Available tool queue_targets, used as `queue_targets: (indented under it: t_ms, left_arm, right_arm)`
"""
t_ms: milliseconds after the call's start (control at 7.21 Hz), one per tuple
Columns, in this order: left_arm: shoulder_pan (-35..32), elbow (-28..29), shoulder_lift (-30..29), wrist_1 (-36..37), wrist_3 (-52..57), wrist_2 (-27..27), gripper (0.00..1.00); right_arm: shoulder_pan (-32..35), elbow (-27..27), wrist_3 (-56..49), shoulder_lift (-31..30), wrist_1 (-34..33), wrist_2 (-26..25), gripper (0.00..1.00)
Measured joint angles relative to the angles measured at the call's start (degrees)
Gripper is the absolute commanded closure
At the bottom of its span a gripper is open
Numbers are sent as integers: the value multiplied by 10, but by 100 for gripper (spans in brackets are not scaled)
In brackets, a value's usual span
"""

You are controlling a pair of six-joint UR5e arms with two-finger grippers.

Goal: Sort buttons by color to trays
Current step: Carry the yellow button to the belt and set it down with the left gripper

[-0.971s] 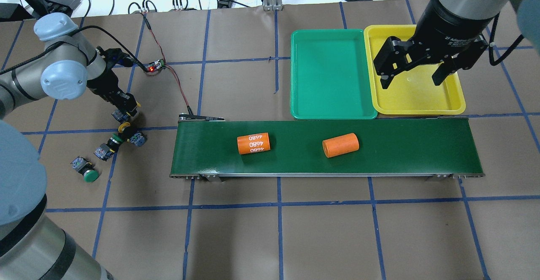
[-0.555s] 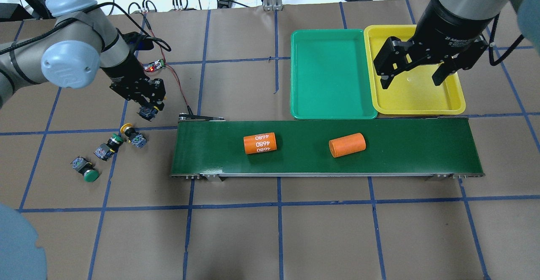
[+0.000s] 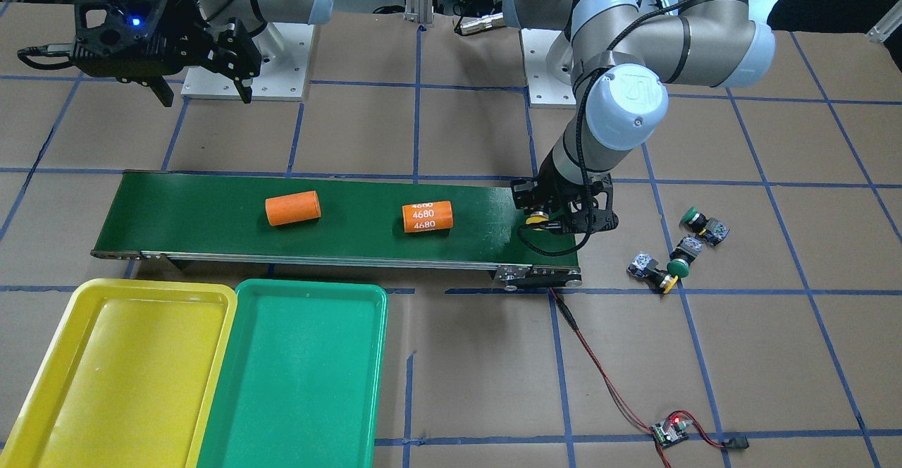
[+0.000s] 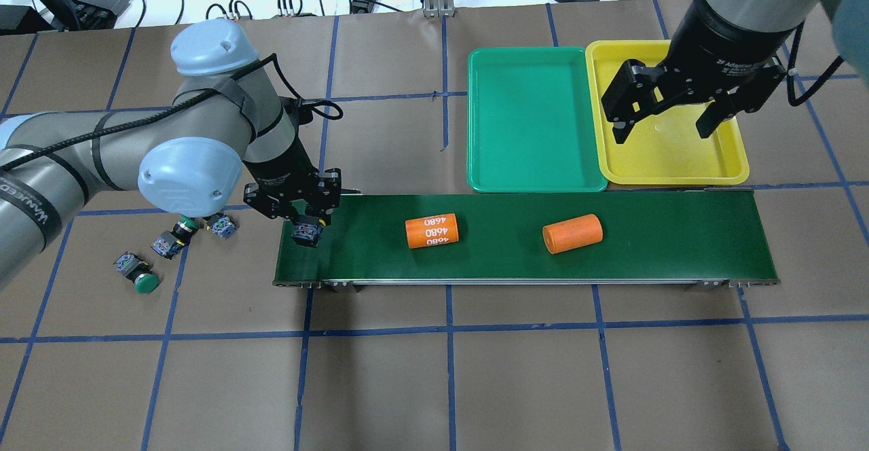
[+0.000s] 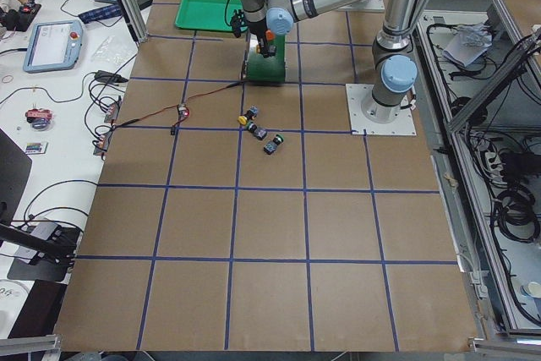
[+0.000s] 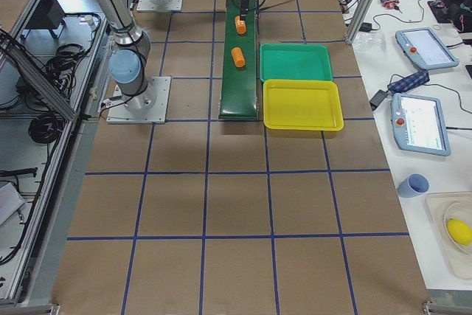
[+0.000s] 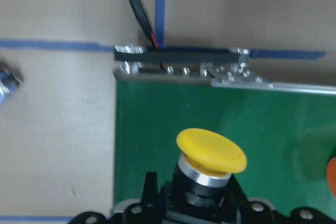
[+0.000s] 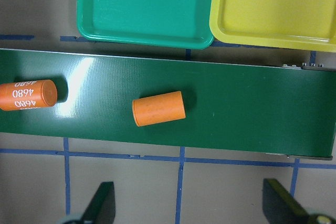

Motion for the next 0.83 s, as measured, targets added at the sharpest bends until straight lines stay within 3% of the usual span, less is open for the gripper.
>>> queue_targets:
  t_ms: [139,277,555,832]
  left_arm:
    - [-19,-13,1,17,-24,2,19]
    - [-34,-19,-7,34,-40,11,0]
    - [-46,-25,-14,49,-47,23,0]
    - [-14,-2,-4,38,-10,18,0]
  right_arm:
    - [0,0,0,0,0,0,0]
    - [0,0,0,0,0,-1,0]
    - [0,0,0,0,2,-1,0]
    - [0,0,1,1,4,-2,0]
